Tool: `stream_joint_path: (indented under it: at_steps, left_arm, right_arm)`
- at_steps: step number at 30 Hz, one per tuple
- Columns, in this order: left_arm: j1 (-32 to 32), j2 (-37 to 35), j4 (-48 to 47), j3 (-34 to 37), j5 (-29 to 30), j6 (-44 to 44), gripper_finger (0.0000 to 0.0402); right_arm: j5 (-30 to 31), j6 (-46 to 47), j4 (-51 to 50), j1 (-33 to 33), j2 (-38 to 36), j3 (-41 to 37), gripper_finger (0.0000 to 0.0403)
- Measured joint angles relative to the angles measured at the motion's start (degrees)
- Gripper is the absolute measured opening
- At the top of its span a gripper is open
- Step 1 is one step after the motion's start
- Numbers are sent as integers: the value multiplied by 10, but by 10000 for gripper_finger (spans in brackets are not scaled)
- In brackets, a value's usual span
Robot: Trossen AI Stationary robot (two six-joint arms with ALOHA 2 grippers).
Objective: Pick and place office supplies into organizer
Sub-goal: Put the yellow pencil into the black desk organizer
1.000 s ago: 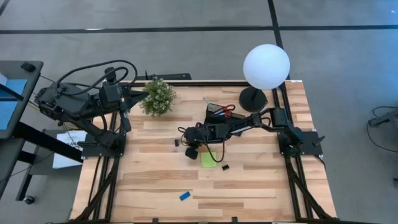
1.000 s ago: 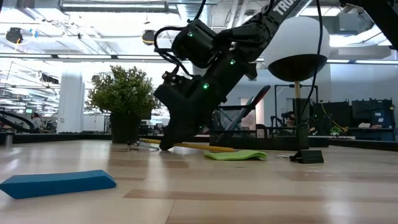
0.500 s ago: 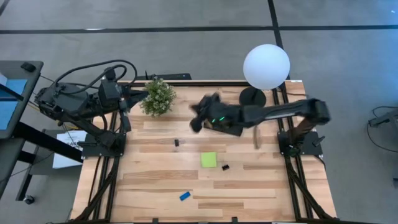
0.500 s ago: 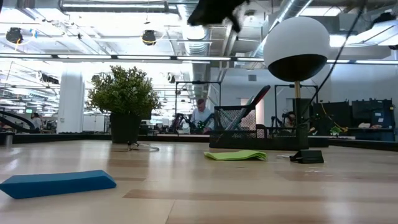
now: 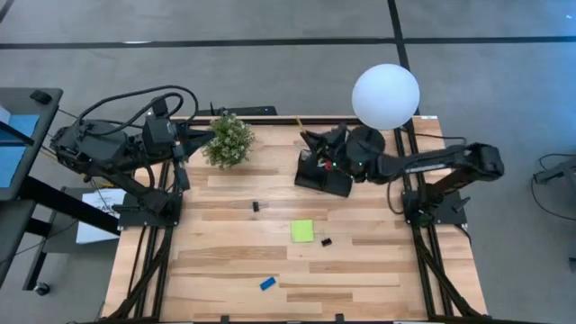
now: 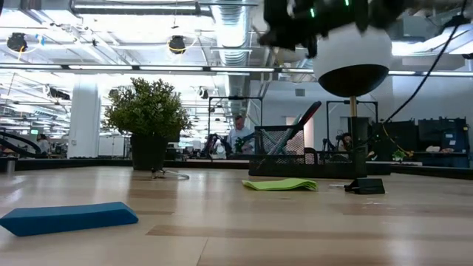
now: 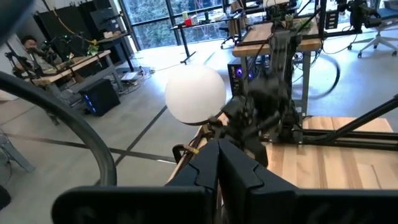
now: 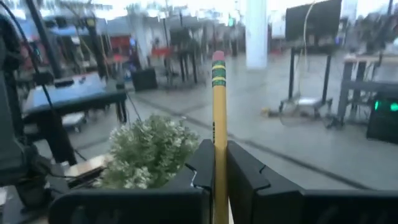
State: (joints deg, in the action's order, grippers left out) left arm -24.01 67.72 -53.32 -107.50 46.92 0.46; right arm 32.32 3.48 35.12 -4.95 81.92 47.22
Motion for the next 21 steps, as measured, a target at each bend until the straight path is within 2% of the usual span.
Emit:
stream_joint_path:
  at_steps: [4,8,10,16,19,21]
  left_arm:
    - [0,0,0,0,0,16,0]
    - [0,0,-4,0,0,28,0]
    - [0,0,-7,0,0,30,0]
    - [0,0,-39,0,0,24,0]
    - [0,0,-54,0,0,20,0]
    - [0,0,-61,0,0,20,0]
  right_arm:
    - [-28,-10,248,-38,77,-94,13]
    - [-110,-41,437,-80,164,-111,13]
    - [-130,-48,462,-96,205,-104,13]
    - [-128,-8,476,-108,297,-69,14]
    - [-123,-52,479,-108,321,-58,14]
    - [-98,-100,479,-106,329,-54,14]
